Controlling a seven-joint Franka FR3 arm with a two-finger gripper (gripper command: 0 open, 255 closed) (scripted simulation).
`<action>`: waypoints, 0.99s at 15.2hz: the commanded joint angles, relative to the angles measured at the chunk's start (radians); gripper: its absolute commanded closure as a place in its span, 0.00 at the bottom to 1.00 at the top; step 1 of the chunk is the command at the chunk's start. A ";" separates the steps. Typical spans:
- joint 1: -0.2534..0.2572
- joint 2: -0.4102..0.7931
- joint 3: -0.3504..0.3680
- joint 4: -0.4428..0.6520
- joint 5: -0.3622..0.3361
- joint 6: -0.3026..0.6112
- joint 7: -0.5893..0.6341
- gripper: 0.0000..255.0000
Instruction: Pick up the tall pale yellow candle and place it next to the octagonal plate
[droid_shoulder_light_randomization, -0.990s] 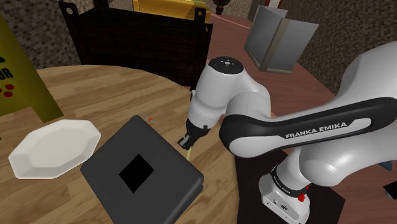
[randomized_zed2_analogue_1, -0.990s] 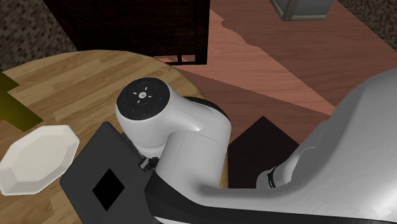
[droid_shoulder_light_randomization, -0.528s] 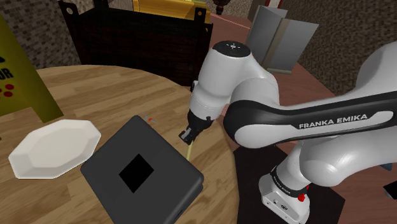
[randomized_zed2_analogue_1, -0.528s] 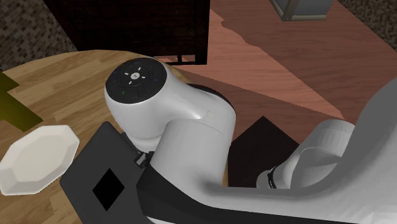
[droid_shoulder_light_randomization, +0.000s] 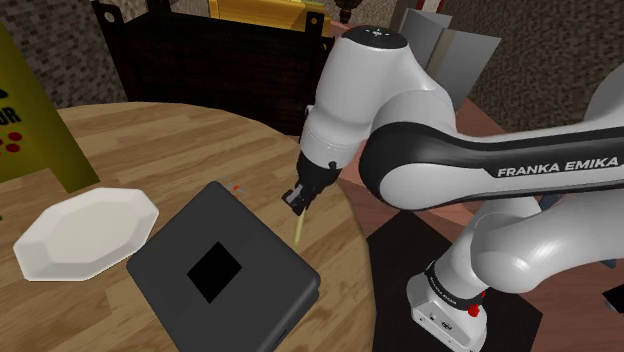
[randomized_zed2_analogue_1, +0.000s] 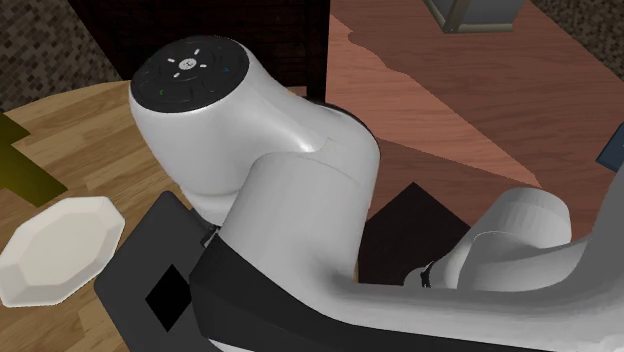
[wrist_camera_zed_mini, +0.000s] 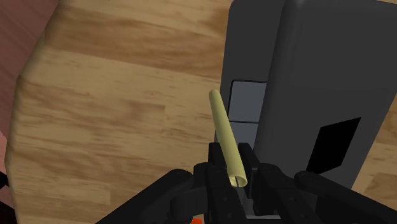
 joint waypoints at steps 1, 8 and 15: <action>0.000 -0.008 -0.008 0.023 -0.003 -0.032 -0.001 1.00; -0.004 -0.028 -0.032 0.102 -0.015 -0.130 -0.006 1.00; -0.010 -0.034 -0.053 0.190 -0.029 -0.224 -0.008 1.00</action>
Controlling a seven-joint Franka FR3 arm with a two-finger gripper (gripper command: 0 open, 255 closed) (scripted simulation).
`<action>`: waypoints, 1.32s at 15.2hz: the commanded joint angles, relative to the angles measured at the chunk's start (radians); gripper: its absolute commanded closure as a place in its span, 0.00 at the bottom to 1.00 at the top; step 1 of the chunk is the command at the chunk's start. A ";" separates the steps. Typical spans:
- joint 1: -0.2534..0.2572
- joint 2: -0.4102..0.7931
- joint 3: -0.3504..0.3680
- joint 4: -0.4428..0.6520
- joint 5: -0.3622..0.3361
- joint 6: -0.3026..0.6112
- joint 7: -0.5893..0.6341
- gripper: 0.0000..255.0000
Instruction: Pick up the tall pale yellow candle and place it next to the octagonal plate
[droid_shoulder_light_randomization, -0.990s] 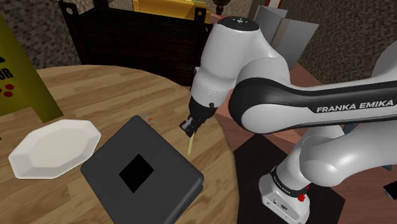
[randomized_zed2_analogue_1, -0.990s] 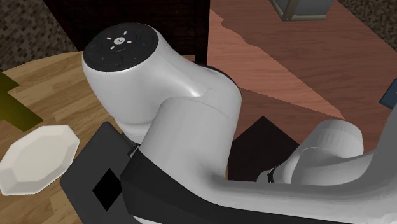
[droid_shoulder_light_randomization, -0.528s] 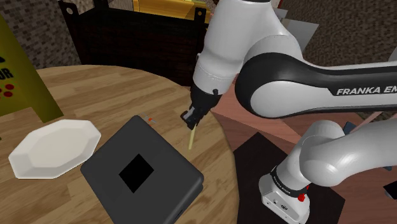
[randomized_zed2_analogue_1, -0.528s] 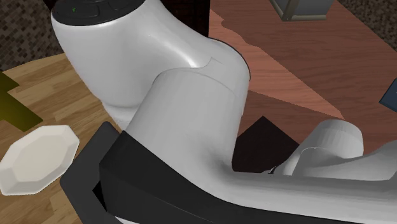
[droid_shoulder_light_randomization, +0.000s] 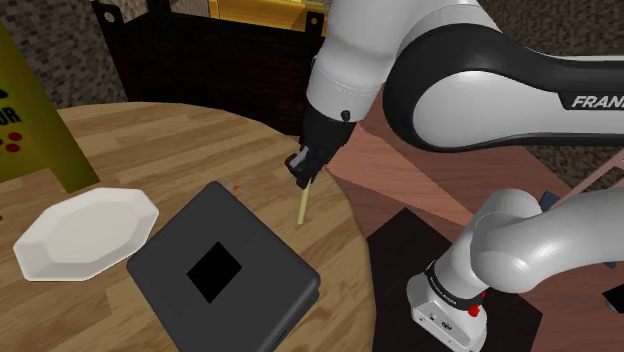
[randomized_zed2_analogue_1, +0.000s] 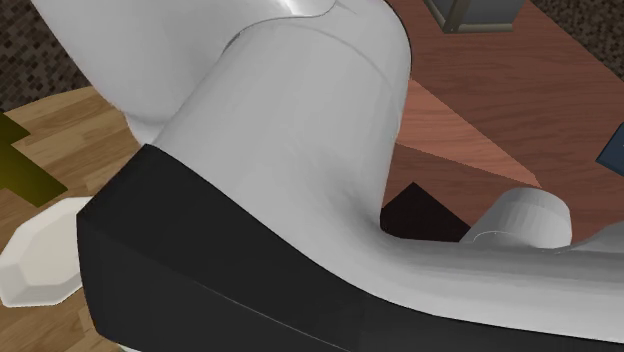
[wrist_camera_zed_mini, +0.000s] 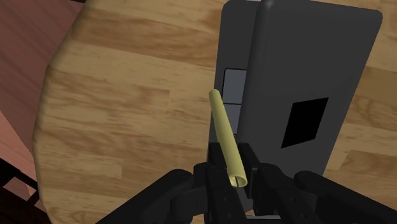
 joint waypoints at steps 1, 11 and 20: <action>-0.002 -0.002 -0.006 0.023 -0.003 -0.025 -0.002 1.00; -0.014 0.012 -0.028 0.165 -0.024 -0.154 -0.001 1.00; -0.090 0.327 0.104 0.332 -0.131 -0.017 0.102 1.00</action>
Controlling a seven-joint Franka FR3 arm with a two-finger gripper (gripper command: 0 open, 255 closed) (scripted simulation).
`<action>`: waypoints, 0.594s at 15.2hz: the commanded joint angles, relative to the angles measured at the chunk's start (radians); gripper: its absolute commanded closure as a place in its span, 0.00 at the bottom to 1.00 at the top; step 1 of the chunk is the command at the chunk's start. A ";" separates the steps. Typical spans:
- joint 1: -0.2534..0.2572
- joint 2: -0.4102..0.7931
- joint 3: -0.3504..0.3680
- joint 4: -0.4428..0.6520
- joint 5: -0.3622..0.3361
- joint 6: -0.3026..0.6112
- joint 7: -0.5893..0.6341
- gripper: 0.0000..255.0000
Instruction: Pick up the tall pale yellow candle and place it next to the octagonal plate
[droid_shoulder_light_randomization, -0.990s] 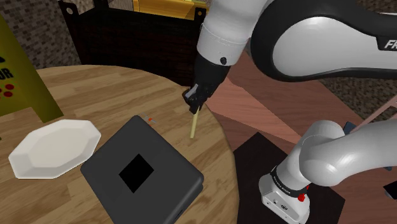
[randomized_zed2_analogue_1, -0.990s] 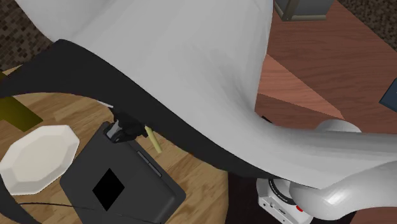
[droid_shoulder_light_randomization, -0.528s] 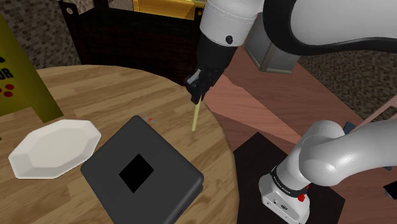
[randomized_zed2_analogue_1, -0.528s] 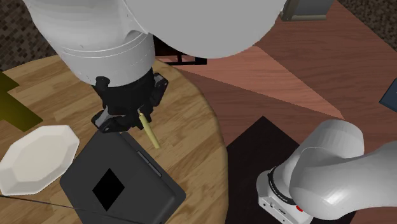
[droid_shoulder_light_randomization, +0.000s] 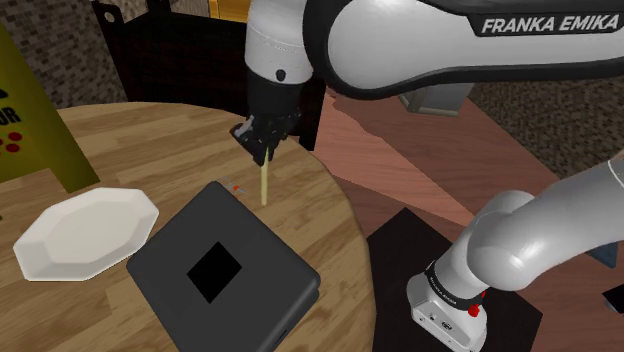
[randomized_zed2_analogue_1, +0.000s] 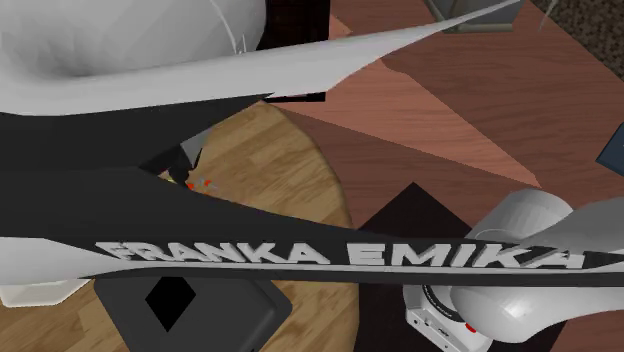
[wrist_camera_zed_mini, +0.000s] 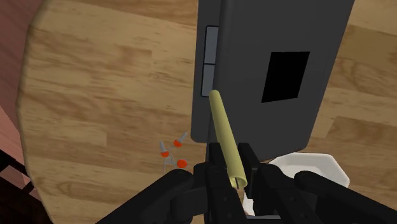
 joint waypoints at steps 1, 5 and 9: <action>-0.017 0.089 0.036 0.058 -0.043 0.023 0.037 1.00; -0.032 0.275 0.094 0.175 -0.160 0.058 0.121 1.00; -0.002 0.475 0.119 0.320 -0.301 0.059 0.208 1.00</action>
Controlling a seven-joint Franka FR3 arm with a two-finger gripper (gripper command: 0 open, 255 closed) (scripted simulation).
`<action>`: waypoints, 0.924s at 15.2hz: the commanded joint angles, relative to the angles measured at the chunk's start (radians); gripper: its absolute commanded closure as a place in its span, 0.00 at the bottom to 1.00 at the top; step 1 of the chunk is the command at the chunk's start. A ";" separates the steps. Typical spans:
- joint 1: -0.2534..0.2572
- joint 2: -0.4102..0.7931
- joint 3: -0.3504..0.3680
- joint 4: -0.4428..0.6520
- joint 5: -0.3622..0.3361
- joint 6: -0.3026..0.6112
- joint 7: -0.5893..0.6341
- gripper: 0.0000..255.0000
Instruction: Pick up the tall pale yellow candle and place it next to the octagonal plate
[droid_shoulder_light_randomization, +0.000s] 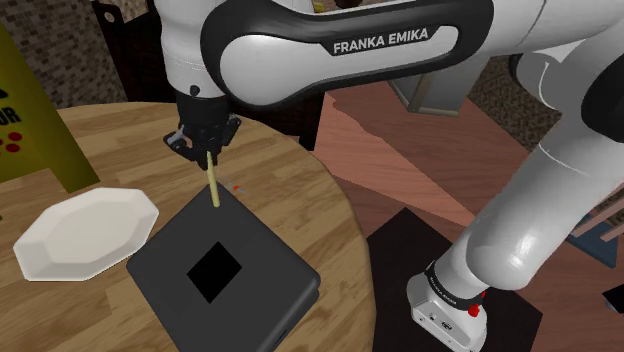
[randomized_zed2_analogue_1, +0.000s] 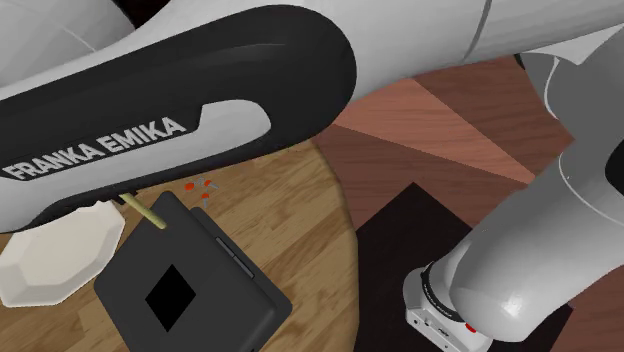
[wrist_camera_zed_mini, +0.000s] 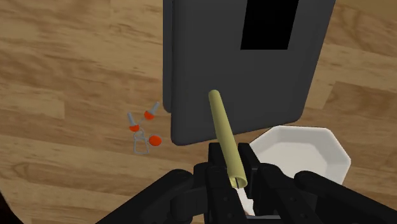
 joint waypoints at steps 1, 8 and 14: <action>0.024 0.105 0.004 0.085 -0.075 -0.008 0.041 1.00; 0.186 0.447 -0.054 0.447 -0.265 -0.088 0.104 1.00; 0.282 0.625 -0.098 0.669 -0.327 -0.133 0.095 1.00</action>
